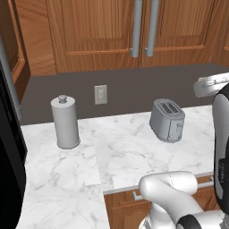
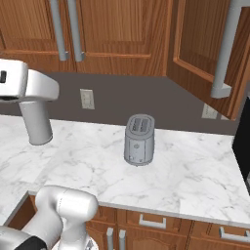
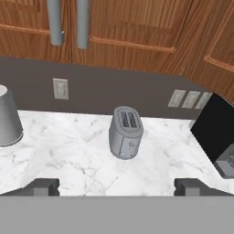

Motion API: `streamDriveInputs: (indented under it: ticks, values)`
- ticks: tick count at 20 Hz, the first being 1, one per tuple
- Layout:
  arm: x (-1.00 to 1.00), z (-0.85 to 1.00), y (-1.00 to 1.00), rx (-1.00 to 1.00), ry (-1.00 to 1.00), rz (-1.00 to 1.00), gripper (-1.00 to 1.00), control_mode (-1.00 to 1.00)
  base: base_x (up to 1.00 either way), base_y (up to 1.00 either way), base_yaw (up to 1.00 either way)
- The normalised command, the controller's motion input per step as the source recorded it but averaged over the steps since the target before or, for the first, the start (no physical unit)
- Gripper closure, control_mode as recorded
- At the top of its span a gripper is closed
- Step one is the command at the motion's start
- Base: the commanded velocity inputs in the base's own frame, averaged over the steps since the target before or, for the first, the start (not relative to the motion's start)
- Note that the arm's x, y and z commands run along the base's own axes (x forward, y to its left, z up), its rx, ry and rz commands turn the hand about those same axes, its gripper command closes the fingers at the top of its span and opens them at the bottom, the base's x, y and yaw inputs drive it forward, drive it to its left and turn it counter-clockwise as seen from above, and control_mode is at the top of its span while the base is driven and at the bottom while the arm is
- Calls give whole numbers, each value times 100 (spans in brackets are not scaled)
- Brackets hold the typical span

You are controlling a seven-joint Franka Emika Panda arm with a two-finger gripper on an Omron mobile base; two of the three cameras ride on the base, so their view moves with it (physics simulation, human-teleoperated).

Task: Close all open cabinet doors.

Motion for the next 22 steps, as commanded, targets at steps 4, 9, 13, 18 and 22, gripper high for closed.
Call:
streamDriveInputs:
  ticks: [4, 9, 13, 18, 22]
  values:
    - [-56, -9, 0, 0, 16, -3, -100, -100, 0, 0, 0]
    - [-50, -18, 0, 7, 12, 0, -100, -100, 0, 0, 0]
    - [-44, -21, 0, 7, 12, 0, -100, -100, 0, 0, 0]
    - [-26, -16, 0, 6, 6, 0, -100, -100, 0, 0, 0]
    - [-5, -6, 0, 1, 4, 0, -100, -100, 0, 0, 0]
